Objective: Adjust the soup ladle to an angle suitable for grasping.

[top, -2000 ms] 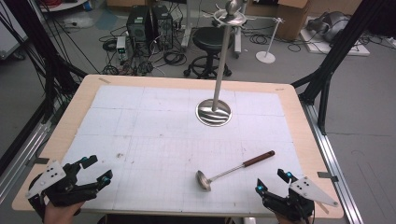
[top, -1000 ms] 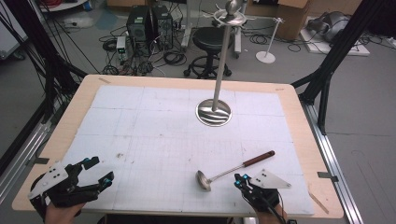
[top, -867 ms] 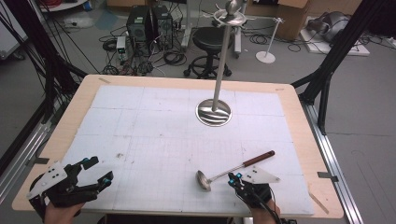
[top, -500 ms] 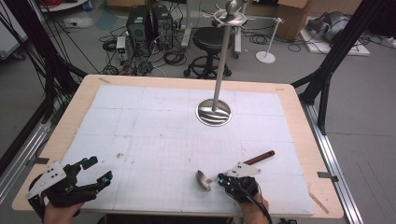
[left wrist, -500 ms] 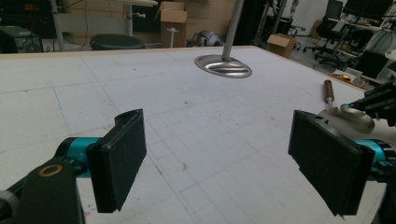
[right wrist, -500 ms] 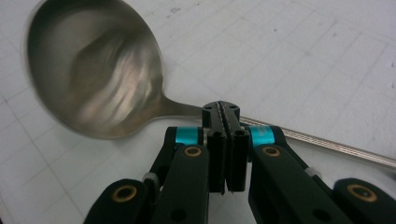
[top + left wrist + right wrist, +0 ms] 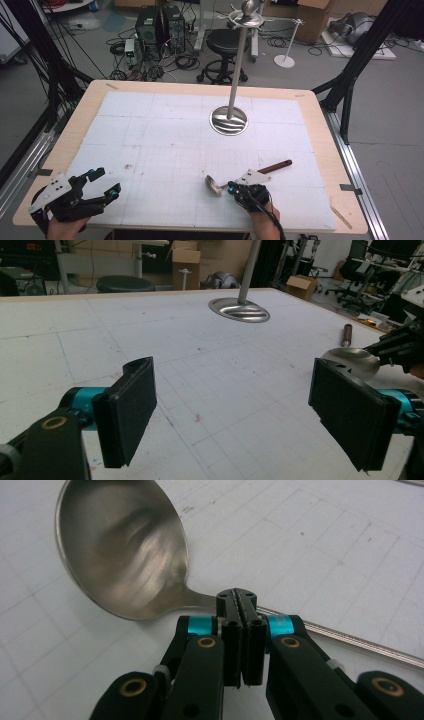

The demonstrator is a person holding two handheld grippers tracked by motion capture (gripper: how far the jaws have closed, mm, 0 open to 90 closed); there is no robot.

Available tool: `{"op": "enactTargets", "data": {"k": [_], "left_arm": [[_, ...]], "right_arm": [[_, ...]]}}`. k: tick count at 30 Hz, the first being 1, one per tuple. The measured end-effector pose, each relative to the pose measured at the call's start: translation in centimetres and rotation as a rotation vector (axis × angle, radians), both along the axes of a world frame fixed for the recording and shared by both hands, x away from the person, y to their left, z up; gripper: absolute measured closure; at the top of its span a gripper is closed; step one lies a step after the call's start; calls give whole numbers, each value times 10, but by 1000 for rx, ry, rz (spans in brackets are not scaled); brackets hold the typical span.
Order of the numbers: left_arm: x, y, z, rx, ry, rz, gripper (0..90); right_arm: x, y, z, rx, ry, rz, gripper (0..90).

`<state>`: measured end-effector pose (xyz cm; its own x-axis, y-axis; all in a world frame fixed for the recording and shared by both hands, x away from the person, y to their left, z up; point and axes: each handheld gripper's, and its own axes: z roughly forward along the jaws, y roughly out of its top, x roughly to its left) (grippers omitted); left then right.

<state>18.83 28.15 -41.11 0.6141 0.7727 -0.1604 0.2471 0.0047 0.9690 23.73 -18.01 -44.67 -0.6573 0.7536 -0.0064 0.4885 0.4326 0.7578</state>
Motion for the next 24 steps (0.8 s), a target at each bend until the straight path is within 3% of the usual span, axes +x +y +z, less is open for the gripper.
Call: {"op": "enactTargets", "data": {"k": [14,17,20,21,22,23,24], "left_arm": [[0,2,0,-2,0,11,197],[0,4,0,-4,2,11,197],[1,5,-1,-2,4,16,197],[1,5,-1,-2,4,16,197],[1,5,-1,-2,3,16,197],[1,5,-1,-2,3,16,197],[1,5,-1,3,4,16,197]], "right_arm": [[26,21,-2,21,-3,-55,894],[27,16,0,35,-8,-56,894],[27,-26,9,81,-46,-156,894],[27,-26,9,81,-46,-156,894],[27,-57,12,84,-62,-246,894],[27,-57,12,84,-62,-246,894],[29,-88,11,55,-71,-314,894]]}}
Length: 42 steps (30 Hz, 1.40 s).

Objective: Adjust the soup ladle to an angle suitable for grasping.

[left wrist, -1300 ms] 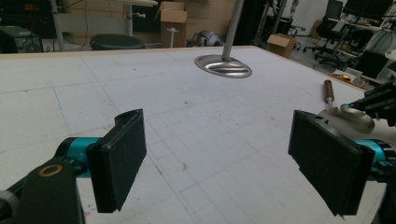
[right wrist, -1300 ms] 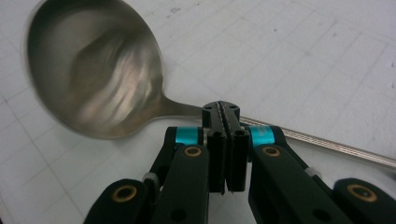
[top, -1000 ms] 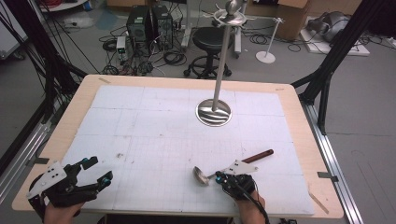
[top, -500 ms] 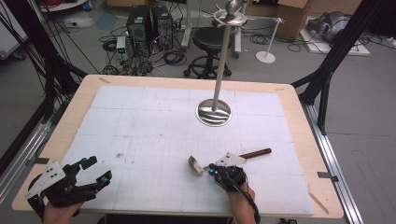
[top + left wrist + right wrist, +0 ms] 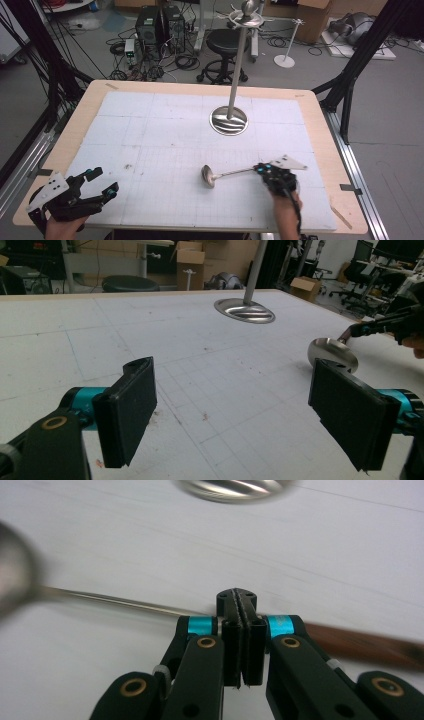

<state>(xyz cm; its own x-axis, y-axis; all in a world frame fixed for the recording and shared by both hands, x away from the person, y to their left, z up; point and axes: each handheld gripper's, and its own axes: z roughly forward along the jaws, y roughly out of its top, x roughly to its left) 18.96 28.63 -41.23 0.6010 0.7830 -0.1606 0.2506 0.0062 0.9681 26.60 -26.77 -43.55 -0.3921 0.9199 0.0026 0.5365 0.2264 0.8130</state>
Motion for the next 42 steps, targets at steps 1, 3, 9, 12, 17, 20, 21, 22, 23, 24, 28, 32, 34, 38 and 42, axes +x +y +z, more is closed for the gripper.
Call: {"op": "enactTargets", "data": {"k": [1,3,9,12,17,20,21,22,23,24,28,32,34,38,42], "left_arm": [[0,0,0,3,1,2,197],[1,-1,-1,7,7,0,197],[2,-1,-3,18,13,5,198],[2,1,-3,12,14,13,198],[2,3,-3,11,14,20,198],[2,2,-4,12,18,23,198],[2,2,-4,14,18,22,198],[2,2,-4,16,16,19,198],[2,2,-4,16,16,19,198],[2,1,-4,16,19,19,198],[2,1,-4,22,20,17,199],[3,1,-4,18,20,17,198],[3,1,-5,21,23,17,198],[4,1,-5,20,26,18,199],[4,1,-5,24,28,17,198]], "right_arm": [[0,-14,-1,-8,7,-36,894],[0,-38,-3,-7,-2,-100,894],[9,-76,-1,5,-23,-183,894],[19,-83,-3,-2,-17,-202,894],[28,-90,-7,2,0,-218,894],[36,-90,-11,-22,20,-182,894],[37,-89,-12,-22,25,-179,894],[38,-89,-13,-25,27,-168,894],[39,-88,-14,-25,30,-165,894],[40,-87,-14,-31,32,-154,894],[40,-85,-14,-44,39,-125,894],[41,-82,-14,-59,47,-106,894],[41,-81,-14,-68,45,-99,894],[41,-78,-14,-61,47,-77,895],[40,-73,-14,-72,47,-42,895]]}}
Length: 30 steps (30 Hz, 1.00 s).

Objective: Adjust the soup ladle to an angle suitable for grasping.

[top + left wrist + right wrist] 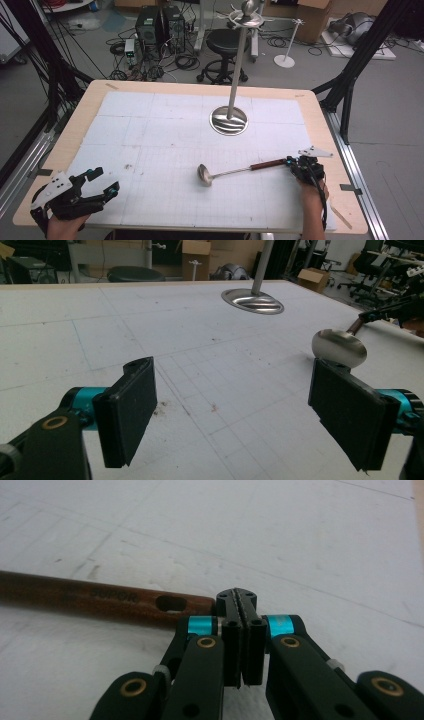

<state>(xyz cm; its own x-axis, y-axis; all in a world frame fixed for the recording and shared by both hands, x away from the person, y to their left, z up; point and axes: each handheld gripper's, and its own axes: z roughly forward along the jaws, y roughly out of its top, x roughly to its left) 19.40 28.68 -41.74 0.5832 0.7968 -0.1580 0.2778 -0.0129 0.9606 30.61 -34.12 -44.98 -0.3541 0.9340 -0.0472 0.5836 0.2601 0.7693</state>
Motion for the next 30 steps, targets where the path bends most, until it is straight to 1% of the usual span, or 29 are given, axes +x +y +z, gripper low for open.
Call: {"op": "enactTargets", "data": {"k": [1,2,3,6,7,8,9,10,11,12,13,14,15,17,18,19,20,21,22,24,26,28,30], "left_arm": [[0,0,0,0,1,1,198],[1,0,-1,0,3,0,199],[1,-1,-1,-3,3,2,199],[1,0,-1,0,4,2,199],[1,0,-1,0,4,2,199],[1,0,-1,1,6,3,199],[1,0,-1,1,6,3,199],[1,0,-1,-1,6,5,199],[1,0,-1,2,5,5,199],[1,1,-1,-5,2,5,199],[1,1,-1,-5,2,5,199],[1,1,0,-5,3,6,199],[1,1,0,-4,0,4,199],[0,2,0,-9,0,6,199],[0,2,0,-10,0,6,199],[0,2,0,-12,0,5,199],[1,1,0,-11,0,3,199],[1,1,0,-11,0,3,199],[1,1,1,-7,-2,0,199],[0,0,1,-9,-2,0,199],[0,1,1,-10,-4,1,199],[0,1,1,-12,-4,3,200],[0,2,1,-16,-4,6,199]], "right_arm": [[0,2,0,-9,1,11,895],[1,7,0,-1,5,27,895],[2,10,1,-13,6,43,895],[5,20,3,-26,11,77,895],[5,20,3,-26,11,77,895],[7,28,5,-35,10,104,895],[7,28,5,-35,10,104,895],[10,38,6,-50,20,136,895],[10,38,6,-50,20,136,895],[11,48,7,-70,25,168,894],[11,48,7,-70,25,168,894],[11,52,7,-70,22,170,894],[9,56,7,-51,33,157,894],[8,57,7,-46,32,161,894],[3,64,9,-41,40,185,894],[3,64,9,-41,40,185,894],[-2,74,11,-40,26,218,894],[-2,74,11,-40,26,218,894],[-7,84,12,-23,22,242,894],[-10,94,11,-16,14,263,894],[-11,103,11,-23,13,277,894],[-8,105,11,-15,18,267,894],[-6,103,12,-6,8,240,894]]}}
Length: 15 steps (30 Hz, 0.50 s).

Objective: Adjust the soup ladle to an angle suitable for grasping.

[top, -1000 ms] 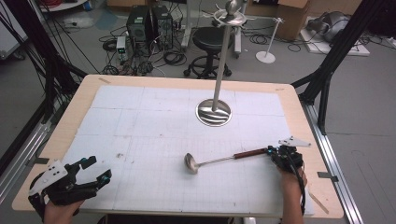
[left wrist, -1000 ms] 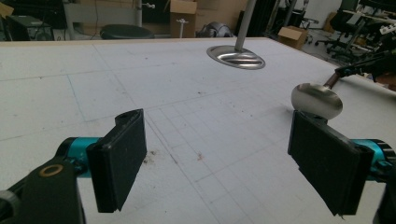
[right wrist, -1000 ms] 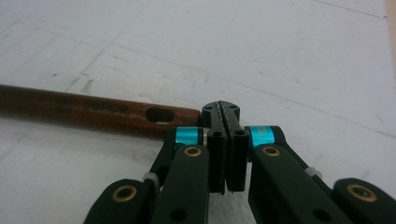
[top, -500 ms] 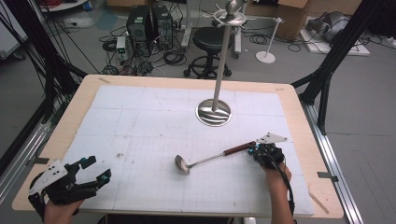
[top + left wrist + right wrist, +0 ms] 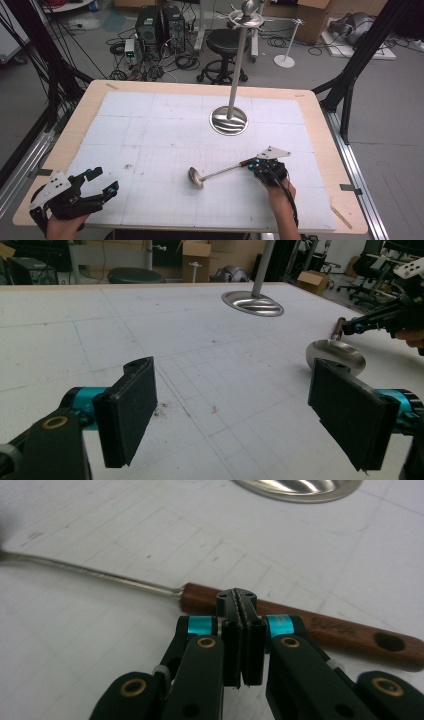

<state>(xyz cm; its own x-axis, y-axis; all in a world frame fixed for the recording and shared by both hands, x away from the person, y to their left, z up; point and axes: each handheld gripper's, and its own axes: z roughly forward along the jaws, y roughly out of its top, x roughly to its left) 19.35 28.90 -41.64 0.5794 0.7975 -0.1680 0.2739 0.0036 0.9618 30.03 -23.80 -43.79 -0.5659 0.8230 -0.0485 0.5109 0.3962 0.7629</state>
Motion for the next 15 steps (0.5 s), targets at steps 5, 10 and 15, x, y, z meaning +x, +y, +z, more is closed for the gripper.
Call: {"op": "enactTargets", "data": {"k": [5,10,15], "left_arm": [[0,0,0,2,0,-1,200],[1,-1,-1,9,2,-4,200],[1,0,-1,7,4,-1,200]], "right_arm": [[9,-24,2,8,-16,-118,894],[28,-59,3,4,0,-276,895],[41,-67,1,-49,29,-286,894]]}}
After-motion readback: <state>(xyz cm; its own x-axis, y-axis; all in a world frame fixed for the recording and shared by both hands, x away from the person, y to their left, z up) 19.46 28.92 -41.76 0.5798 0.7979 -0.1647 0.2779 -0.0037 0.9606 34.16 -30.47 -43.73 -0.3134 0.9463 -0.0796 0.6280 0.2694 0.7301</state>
